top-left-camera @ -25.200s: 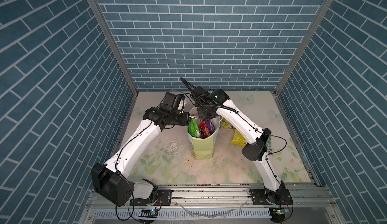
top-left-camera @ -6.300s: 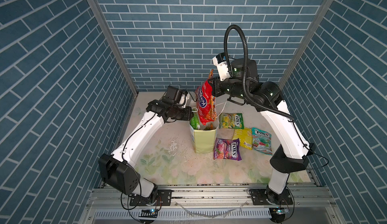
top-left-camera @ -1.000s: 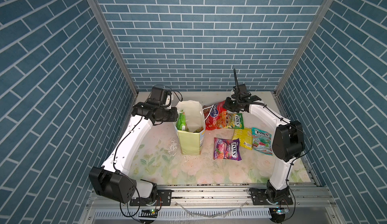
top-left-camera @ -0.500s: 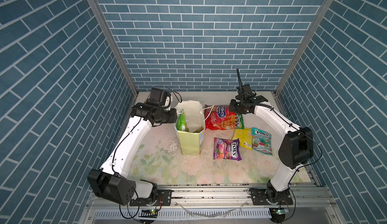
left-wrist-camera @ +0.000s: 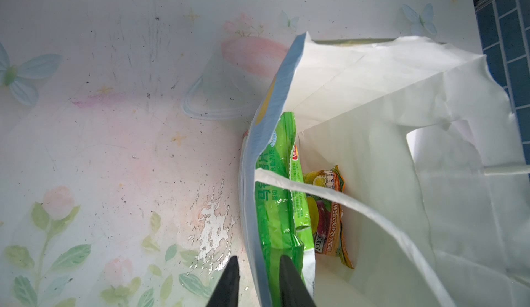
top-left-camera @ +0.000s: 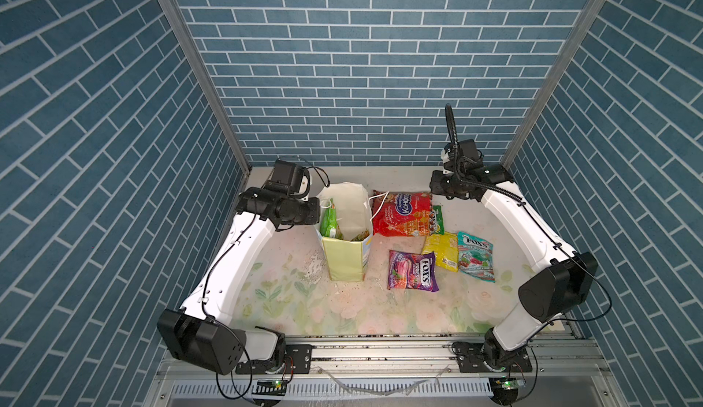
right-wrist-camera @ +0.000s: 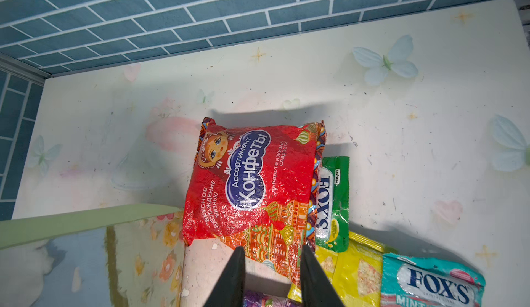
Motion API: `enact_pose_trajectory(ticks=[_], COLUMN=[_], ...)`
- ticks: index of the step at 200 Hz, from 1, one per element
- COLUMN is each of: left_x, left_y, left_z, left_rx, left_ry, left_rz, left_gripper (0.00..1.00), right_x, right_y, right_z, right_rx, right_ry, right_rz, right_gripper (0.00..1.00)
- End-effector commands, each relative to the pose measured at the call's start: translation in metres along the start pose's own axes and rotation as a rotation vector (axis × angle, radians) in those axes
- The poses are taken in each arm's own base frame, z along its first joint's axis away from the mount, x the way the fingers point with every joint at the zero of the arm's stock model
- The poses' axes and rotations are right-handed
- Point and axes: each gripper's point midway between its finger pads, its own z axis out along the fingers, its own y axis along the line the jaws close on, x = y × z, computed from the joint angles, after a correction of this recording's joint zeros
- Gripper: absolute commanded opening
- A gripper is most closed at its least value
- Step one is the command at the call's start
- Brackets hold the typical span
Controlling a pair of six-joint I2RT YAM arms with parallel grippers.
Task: Take the snacks out of the paper bag
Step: Place the snack at the top-center of the table, then pick up the snack from the paper bag.
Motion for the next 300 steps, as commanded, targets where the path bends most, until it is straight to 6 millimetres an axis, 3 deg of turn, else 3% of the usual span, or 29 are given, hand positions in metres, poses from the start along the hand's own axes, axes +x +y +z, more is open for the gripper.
enact_pose_trajectory(ticks=[1, 48, 114, 169, 202, 248, 300], left_x=[-0.002, -0.003, -0.001, -0.010, -0.024, -0.027, -0.014], left_y=[-0.001, -0.005, -0.005, -0.005, -0.023, -0.047, -0.049], left_z=[-0.005, 0.002, 0.014, 0.017, 0.012, 0.015, 0.017], left_rx=[-0.004, 0.016, 0.017, -0.043, -0.023, 0.038, 0.069], left_ry=[-0.020, -0.019, 0.013, 0.004, -0.030, -0.026, -0.006], left_rz=[0.011, 0.004, -0.004, 0.071, 0.121, 0.145, 0.131], left_gripper=[0.24, 0.19, 0.12, 0.11, 0.11, 0.11, 0.11], right_x=[-0.005, -0.021, -0.031, -0.034, -0.023, 0.020, 0.066], right_y=[0.003, 0.012, 0.028, 0.088, 0.133, 0.190, 0.225], right_z=[-0.028, -0.059, -0.082, -0.134, -0.154, -0.144, -0.108], right_rx=[-0.021, -0.053, -0.137, -0.454, -0.578, -0.672, -0.607], right_ry=[-0.012, -0.059, -0.086, -0.061, -0.007, 0.184, 0.319], right_rz=[-0.048, -0.081, -0.111, -0.181, -0.246, -0.231, -0.249], right_gripper=[0.33, 0.34, 0.34, 0.34, 0.34, 0.33, 0.33])
